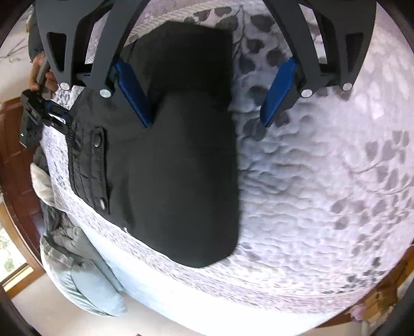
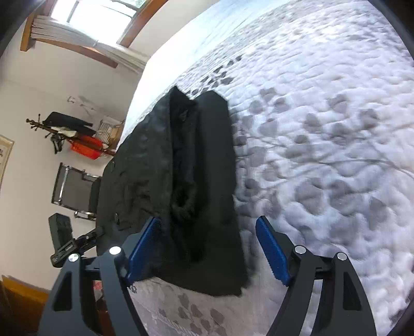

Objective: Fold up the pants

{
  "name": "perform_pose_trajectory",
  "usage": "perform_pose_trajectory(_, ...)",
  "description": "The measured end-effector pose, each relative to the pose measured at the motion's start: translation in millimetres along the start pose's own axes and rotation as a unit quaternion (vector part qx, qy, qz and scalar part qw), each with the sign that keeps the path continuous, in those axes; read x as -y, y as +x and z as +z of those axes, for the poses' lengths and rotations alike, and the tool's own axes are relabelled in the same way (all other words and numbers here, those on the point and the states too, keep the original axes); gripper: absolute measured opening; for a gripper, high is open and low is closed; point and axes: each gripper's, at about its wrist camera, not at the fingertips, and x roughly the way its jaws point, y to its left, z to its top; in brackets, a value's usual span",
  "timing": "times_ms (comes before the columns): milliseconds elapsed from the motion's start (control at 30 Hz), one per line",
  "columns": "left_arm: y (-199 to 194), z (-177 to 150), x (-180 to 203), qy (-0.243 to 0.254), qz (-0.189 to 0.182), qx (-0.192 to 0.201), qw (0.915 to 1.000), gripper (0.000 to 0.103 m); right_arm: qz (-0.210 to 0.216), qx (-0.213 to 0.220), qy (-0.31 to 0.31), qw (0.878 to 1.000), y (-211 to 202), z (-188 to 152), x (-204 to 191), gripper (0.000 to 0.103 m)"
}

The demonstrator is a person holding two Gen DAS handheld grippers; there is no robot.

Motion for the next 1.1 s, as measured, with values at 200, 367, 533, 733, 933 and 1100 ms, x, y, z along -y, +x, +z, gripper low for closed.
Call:
perform_pose_trajectory(200,-26,-19,8,0.034,0.087,0.034,0.995,0.09,-0.074,0.017,-0.013,0.997,-27,-15,-7,0.079)
perform_pose_trajectory(367,-45,-43,9,0.023,0.135,0.054,0.9891,0.092,-0.18,0.033,-0.035,0.982,-46,-38,-20,0.086)
perform_pose_trajectory(533,-53,-68,20,0.024,0.18,0.059,0.9816,0.093,-0.253,0.044,-0.043,0.966,-54,-67,-36,0.095)
perform_pose_trajectory(733,-54,-98,44,0.054,0.188,0.05,0.9794,0.094,-0.294,0.049,-0.067,0.952,-51,-102,-63,0.096)
perform_pose_trajectory(933,-62,-117,72,0.075,0.192,0.05,0.9772,0.094,-0.307,0.051,-0.099,0.945,-43,-126,-106,0.096)
perform_pose_trajectory(1100,-81,-127,89,0.081,0.183,0.06,0.9779,0.094,-0.309,0.056,-0.106,0.944,-48,-142,-137,0.096)
